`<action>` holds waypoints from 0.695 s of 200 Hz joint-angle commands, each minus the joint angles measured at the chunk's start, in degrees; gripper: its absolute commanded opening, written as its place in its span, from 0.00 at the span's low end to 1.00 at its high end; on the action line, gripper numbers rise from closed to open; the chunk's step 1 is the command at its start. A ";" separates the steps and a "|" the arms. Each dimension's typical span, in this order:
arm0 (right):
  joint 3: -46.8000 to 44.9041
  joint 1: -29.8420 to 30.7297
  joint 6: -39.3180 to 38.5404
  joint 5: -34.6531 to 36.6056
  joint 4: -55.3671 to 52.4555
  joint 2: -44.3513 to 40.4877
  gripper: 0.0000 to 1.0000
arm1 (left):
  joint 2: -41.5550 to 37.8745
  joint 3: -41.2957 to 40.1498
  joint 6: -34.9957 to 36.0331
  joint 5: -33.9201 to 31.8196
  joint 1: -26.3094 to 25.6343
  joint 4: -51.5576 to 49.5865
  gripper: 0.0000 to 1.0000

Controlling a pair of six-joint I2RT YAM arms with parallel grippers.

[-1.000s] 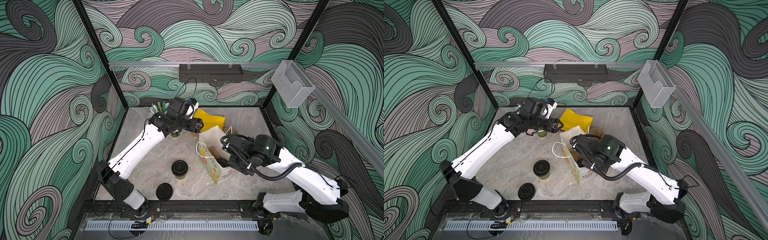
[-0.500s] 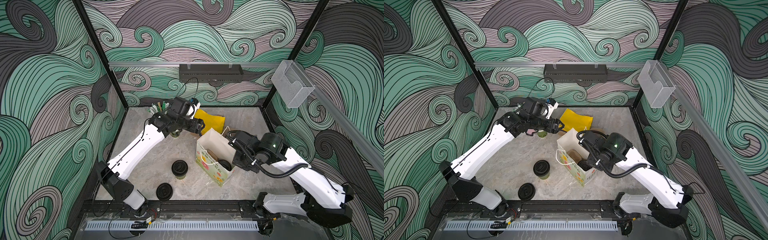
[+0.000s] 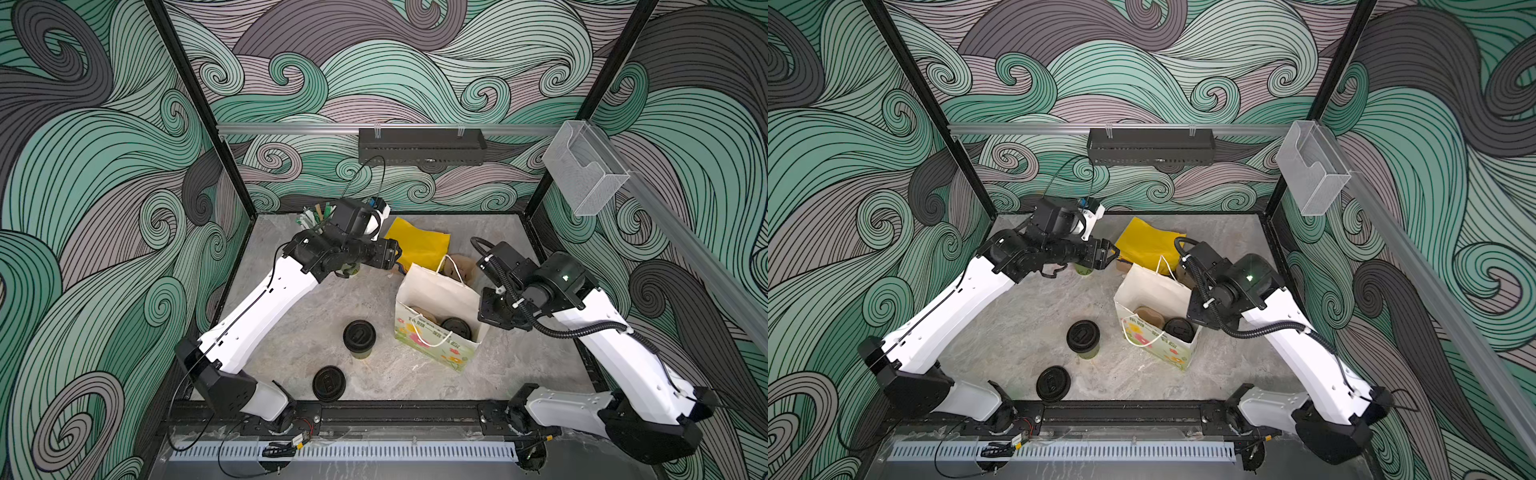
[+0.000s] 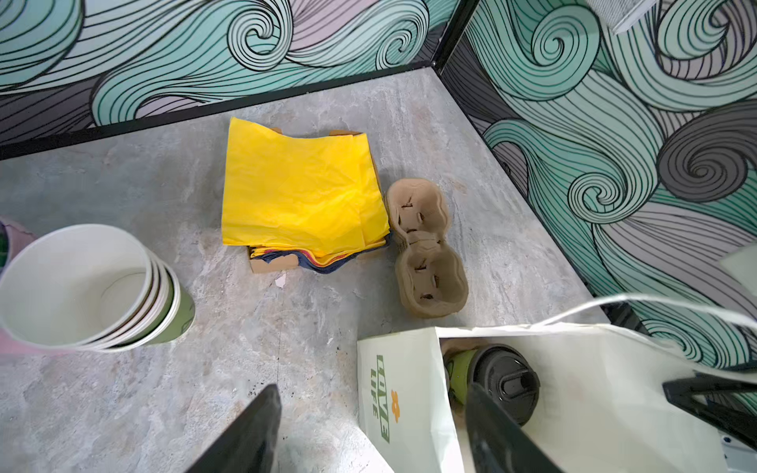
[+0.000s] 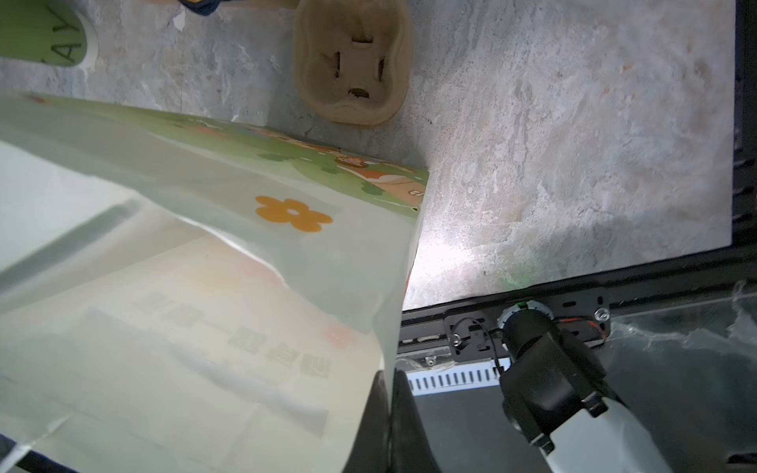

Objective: Pack a coffee takeout order
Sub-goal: Rotate the takeout bag at the center of the table.

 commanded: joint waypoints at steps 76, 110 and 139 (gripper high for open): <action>2.27 -10.03 -23.71 1.97 -7.80 4.89 0.00 | -6.39 -5.92 -10.04 -0.73 -5.67 -6.62 0.73; 3.57 -15.31 -26.28 7.07 -8.87 5.41 0.00 | -5.12 -6.15 -13.43 -1.39 -9.05 -6.63 0.73; 6.91 -16.66 -26.30 7.27 -9.47 6.63 0.34 | -3.67 -4.50 -14.80 -1.44 -10.57 -7.38 0.73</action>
